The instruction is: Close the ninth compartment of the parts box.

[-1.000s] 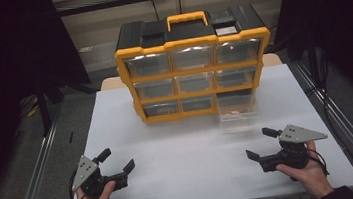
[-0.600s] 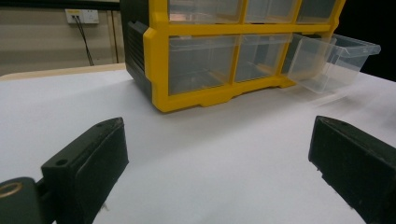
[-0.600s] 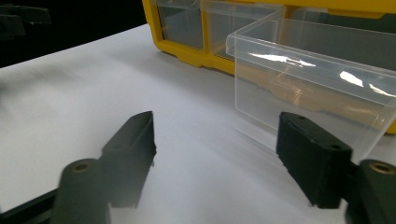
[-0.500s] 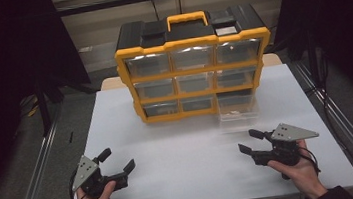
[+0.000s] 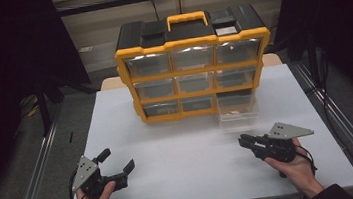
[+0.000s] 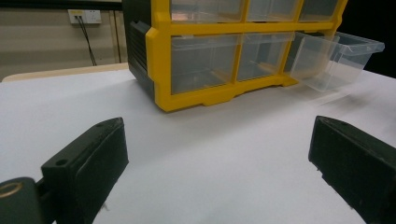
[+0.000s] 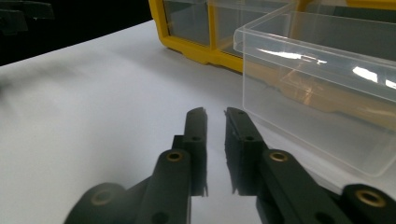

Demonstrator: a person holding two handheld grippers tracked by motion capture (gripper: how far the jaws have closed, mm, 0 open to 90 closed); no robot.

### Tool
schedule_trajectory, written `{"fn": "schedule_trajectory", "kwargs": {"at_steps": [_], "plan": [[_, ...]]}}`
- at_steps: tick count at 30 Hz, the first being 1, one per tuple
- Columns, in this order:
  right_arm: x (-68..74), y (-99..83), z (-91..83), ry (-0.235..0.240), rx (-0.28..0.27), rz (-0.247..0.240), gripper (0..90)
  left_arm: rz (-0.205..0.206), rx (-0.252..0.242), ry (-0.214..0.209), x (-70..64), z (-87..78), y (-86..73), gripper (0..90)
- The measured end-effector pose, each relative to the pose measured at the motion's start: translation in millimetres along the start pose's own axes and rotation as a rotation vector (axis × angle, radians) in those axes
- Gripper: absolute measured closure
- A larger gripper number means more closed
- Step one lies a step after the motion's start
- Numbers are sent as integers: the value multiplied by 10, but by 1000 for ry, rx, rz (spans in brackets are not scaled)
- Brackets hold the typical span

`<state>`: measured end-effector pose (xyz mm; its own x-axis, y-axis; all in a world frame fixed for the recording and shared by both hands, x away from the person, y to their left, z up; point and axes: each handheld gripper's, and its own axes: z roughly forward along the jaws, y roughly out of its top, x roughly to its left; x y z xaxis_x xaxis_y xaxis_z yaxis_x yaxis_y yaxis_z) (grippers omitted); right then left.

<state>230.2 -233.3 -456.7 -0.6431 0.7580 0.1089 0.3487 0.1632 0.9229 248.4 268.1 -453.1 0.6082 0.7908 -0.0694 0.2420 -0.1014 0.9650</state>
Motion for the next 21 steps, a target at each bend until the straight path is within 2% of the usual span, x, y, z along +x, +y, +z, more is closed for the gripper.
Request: {"fn": "schedule_trajectory", "kwargs": {"at_steps": [2, 7, 12, 21], "plan": [[-12, 1, 21, -3, 11, -11, 829, -4, -4, 2, -16, 4, 4, 45], [-59, 5, 45, -12, 13, -1, 900, 1, -3, -3, -17, 3, 10, 45], [-101, 12, 55, -31, 17, 7, 900, 2, -3, -3, -17, 3, 10, 45], [-143, 33, 138, -29, 29, -1, 900, -4, -6, -3, -18, 6, 4, 45]]}}
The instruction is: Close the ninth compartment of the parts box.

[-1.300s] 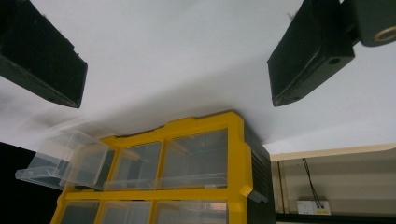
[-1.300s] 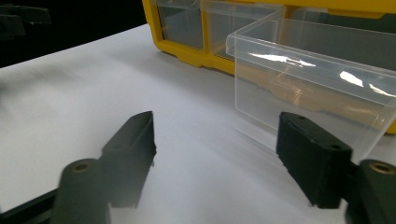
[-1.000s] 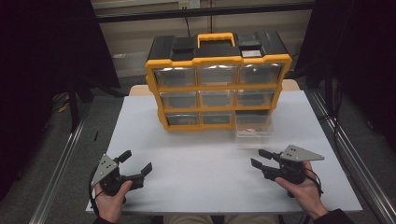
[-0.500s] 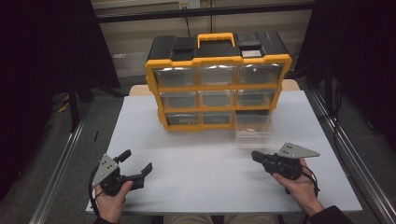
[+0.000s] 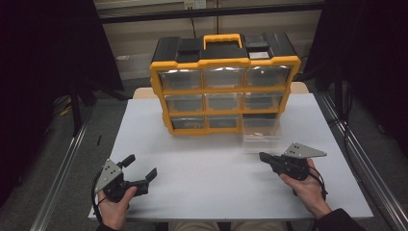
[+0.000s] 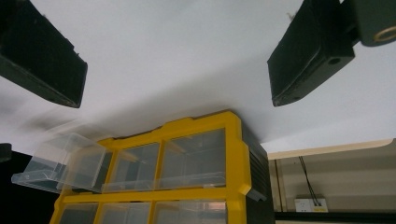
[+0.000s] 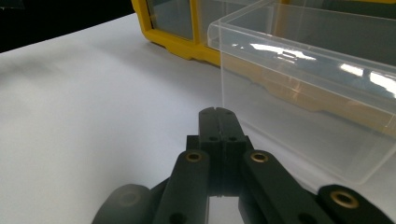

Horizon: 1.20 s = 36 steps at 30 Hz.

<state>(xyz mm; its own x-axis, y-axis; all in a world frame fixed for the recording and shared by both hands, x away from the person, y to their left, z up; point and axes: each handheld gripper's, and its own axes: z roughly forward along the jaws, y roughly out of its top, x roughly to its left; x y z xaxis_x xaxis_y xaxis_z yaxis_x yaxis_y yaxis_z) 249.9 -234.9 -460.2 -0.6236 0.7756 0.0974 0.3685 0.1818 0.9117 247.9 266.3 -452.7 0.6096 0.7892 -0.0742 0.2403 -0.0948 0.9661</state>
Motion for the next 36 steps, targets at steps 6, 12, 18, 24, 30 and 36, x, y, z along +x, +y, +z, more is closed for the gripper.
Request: {"fn": "schedule_trajectory", "kwargs": {"at_steps": [6, 12, 18, 24, 30, 36], "plan": [[-30, 14, 43, -19, -3, 3, 900, 1, 2, 0, 9, -5, -2, 45], [-63, 28, 80, -30, -5, 4, 900, 1, 1, 1, 8, -4, -2, 45], [-91, 40, 97, -39, -13, 1, 900, 7, 1, 0, 9, -5, 1, 45], [-116, 48, 126, -54, -15, 0, 900, 5, 2, 3, 10, -8, -1, 45], [-134, 59, 156, -72, -20, 6, 900, 2, 1, 4, 9, -7, -2, 45], [-151, 62, 186, -75, -21, 1, 900, 4, 2, 2, 13, -5, -3, 45]]}}
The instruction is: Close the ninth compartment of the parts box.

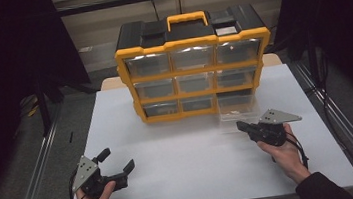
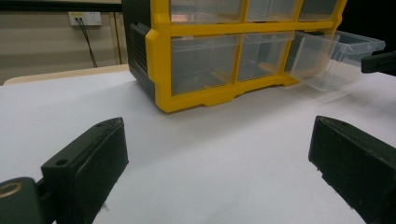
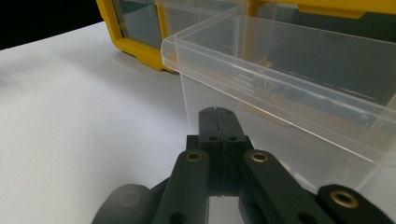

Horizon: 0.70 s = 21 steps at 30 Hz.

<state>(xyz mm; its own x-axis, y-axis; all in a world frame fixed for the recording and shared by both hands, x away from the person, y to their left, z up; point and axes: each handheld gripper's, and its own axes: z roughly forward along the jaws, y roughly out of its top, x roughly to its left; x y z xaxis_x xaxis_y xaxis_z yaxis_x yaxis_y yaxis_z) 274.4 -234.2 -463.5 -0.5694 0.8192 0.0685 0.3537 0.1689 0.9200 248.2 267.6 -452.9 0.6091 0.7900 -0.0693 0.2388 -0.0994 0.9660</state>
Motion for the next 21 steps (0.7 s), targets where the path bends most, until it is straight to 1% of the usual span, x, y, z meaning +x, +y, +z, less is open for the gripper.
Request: {"fn": "schedule_trajectory", "kwargs": {"at_steps": [1, 2, 4, 5, 8, 11, 21], "plan": [[-1, 1, 0, -6, -1, 4, 900, -1, -1, -1, 0, 0, 0, 45], [-8, 1, 3, -5, -6, -4, 900, 0, -1, -1, 1, 1, 0, 45], [-12, 1, -3, -12, -3, 5, 900, 0, -2, -1, 0, 2, -1, 45], [-19, 0, 0, -14, -8, -2, 900, 0, -1, 0, 0, 2, -1, 45], [-30, 0, -1, -18, -11, 5, 900, 0, -1, 0, 0, 2, -1, 45], [-39, 2, 3, -33, -15, 10, 900, 4, -5, 1, 3, -2, 3, 45], [-60, 4, 38, -47, -17, 7, 900, 6, -5, 1, 10, -5, 1, 45]]}}
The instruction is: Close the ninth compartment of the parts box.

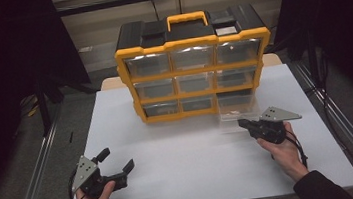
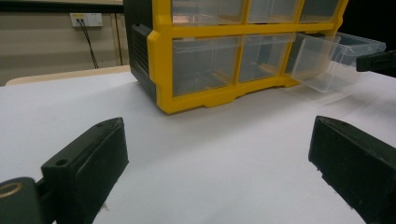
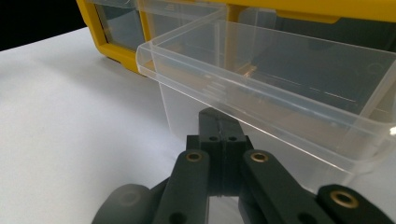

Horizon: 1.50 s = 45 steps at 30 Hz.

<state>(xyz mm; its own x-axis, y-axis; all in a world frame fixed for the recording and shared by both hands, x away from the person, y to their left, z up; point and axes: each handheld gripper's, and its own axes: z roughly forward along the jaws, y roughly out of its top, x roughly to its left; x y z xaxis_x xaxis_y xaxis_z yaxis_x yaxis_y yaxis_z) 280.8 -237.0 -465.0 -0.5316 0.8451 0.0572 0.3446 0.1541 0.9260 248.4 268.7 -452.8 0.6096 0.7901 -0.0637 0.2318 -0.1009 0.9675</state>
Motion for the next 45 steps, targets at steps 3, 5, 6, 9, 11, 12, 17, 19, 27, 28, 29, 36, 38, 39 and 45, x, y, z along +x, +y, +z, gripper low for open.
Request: {"fn": "schedule_trajectory", "kwargs": {"at_steps": [3, 5, 6, 9, 11, 12, 17, 19, 27, 28, 29, 36, 38, 39, 45], "plan": [[4, 1, -3, -5, 3, 2, 900, -3, 2, -5, -10, 5, 0, 45], [2, 0, -6, -10, 2, 0, 900, -5, -2, -9, -16, 11, 3, 45], [-2, 1, -5, -11, -3, -2, 900, -7, -3, -7, -18, 12, 3, 45], [-9, 6, 0, -11, -13, 1, 900, 1, -3, -8, -6, 18, 7, 45], [-1, 6, 19, -13, -15, 7, 900, -1, -2, -9, -7, 18, 4, 45], [-2, 3, 26, -10, -13, 1, 900, 0, -2, -8, -5, 17, 4, 45], [-2, 4, 32, -14, -17, 1, 900, -1, -2, -8, -6, 18, 5, 45], [-11, 4, 26, -21, -20, 2, 900, -3, -2, -10, -8, 25, 7, 45], [-29, 7, 18, -27, -28, 2, 900, -12, 0, -10, -3, 34, 2, 45], [-29, 7, 18, -28, -27, 2, 900, -11, 1, -9, -1, 30, 3, 45], [-28, 8, 19, -30, -29, 4, 900, -11, 1, -10, -2, 29, 3, 45], [-39, 9, 18, -33, -37, 3, 900, -6, 5, -11, 8, 32, -1, 45], [-44, 10, 20, -34, -40, 1, 900, -5, 3, -11, 8, 32, 1, 45], [-44, 10, 21, -36, -41, 3, 900, -5, 3, -11, 7, 32, 1, 45], [-64, 32, 67, -47, -45, 11, 900, 0, 4, -12, 2, 34, 3, 45]]}}
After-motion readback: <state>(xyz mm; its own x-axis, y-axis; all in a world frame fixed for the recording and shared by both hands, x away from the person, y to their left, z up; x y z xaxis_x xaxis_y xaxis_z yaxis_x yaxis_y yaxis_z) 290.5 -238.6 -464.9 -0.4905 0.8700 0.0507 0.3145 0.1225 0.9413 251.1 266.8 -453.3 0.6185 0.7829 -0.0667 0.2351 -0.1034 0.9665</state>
